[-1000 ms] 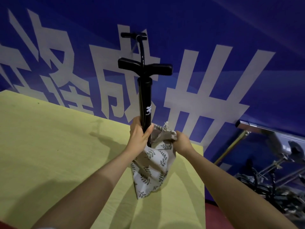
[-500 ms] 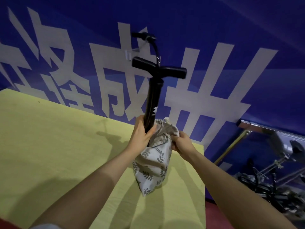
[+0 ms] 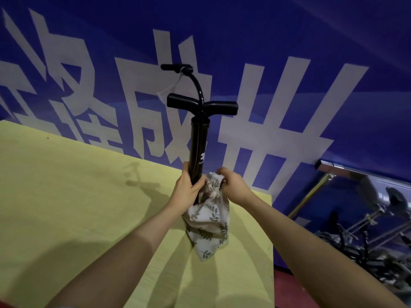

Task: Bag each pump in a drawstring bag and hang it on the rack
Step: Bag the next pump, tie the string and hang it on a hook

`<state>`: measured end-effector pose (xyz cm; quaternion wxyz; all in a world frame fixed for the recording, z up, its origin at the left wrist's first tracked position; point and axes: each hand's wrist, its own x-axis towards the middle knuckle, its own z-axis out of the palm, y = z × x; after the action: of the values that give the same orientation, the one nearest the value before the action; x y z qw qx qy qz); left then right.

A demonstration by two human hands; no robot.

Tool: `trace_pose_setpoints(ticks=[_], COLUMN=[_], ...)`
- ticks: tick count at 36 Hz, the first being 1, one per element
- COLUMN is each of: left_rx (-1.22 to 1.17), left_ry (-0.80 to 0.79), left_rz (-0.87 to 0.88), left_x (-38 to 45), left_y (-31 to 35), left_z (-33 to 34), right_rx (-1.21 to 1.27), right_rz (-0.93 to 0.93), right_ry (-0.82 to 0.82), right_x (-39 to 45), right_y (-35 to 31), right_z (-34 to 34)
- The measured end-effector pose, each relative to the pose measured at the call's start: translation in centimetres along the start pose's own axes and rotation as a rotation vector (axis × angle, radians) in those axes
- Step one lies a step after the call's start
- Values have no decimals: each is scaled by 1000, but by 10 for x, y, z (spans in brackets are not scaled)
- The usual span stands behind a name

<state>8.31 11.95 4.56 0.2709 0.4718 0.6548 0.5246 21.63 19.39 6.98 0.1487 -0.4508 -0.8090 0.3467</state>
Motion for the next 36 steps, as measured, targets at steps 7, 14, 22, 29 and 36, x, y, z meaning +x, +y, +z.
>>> trace_pose_setpoints(ticks=[7, 14, 22, 29, 36], left_rx=[-18, 28, 127, 155, 49], left_ry=[112, 61, 32, 40, -16], left_rz=[-33, -5, -10, -54, -60], left_x=[5, 5, 1, 1, 1], left_y=[-3, -4, -16, -17, -17], left_z=[-3, 1, 5, 2, -1], right_rx=[-104, 70, -139, -21, -205], right_rz=[121, 134, -46, -115, -131], right_ry=[14, 59, 160, 67, -77], right_x=[-7, -9, -6, -16, -16], right_y=[22, 15, 4, 4, 18], right_z=[-4, 0, -10, -6, 4])
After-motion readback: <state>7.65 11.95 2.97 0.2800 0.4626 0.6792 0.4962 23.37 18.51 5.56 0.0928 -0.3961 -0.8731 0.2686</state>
